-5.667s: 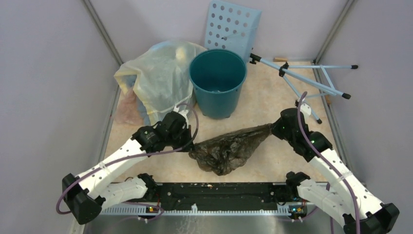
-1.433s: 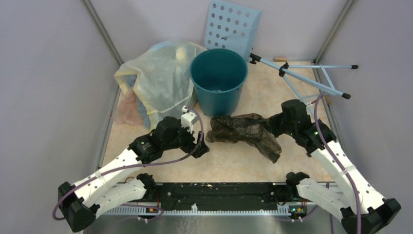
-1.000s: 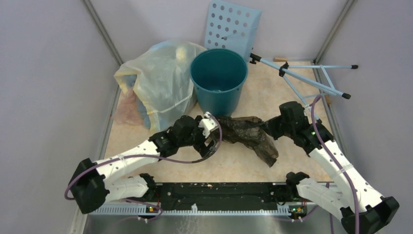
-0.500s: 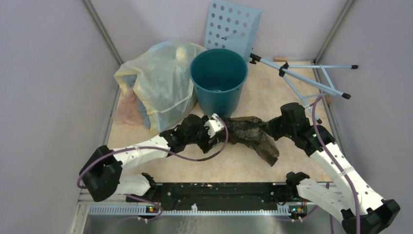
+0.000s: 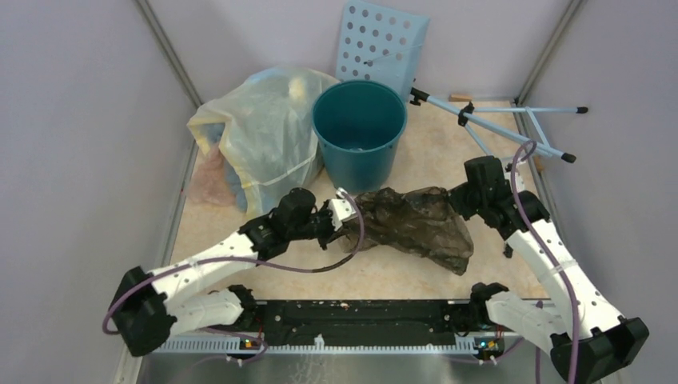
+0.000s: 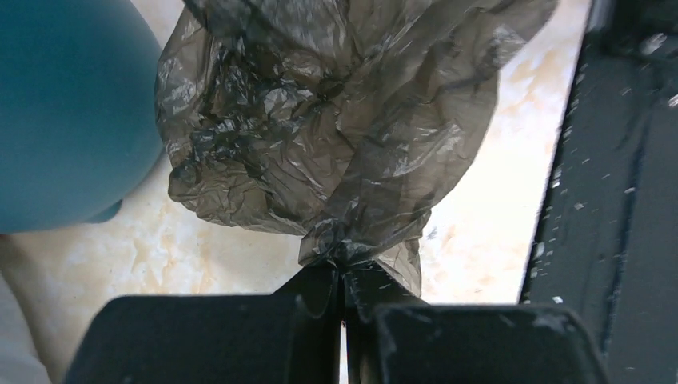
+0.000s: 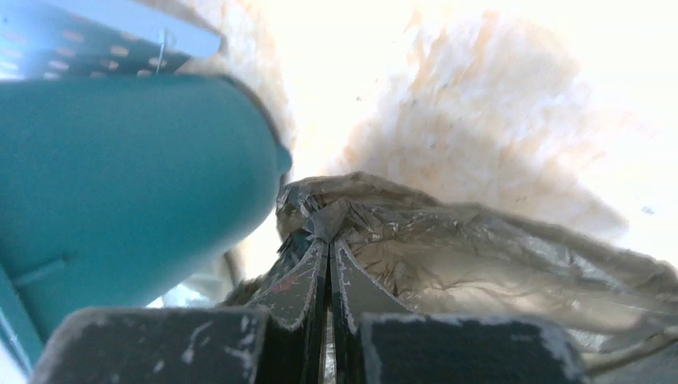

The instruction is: Put the trash bags into the trash bin

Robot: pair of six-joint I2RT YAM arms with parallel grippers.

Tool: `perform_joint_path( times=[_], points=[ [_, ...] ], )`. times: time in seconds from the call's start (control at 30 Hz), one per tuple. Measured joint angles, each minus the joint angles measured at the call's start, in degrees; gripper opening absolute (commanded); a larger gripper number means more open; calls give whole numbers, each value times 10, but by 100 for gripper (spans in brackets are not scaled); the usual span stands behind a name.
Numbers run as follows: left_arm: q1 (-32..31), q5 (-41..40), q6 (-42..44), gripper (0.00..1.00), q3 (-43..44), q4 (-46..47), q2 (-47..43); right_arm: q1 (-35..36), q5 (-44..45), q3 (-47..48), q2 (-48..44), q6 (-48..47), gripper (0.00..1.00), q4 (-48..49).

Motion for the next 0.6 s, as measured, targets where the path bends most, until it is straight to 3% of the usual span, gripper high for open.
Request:
perform_joint_path(
  times=[0.27,0.5,0.53,0.6],
  points=[
    [0,16,-114,0,2,-17,-196,-123,-32,35,147,-140,0,-14],
    [0,-2,-191,0,5,-23,-290,-133,-44,39,234,-242,0,-17],
    [0,-7,-204,0,4,-23,-303,-133,-39,40,240,-261,5,-16],
    [0,-23,-228,0,3,-20,-327,-133,-37,40,240,-277,26,-14]
  ],
)
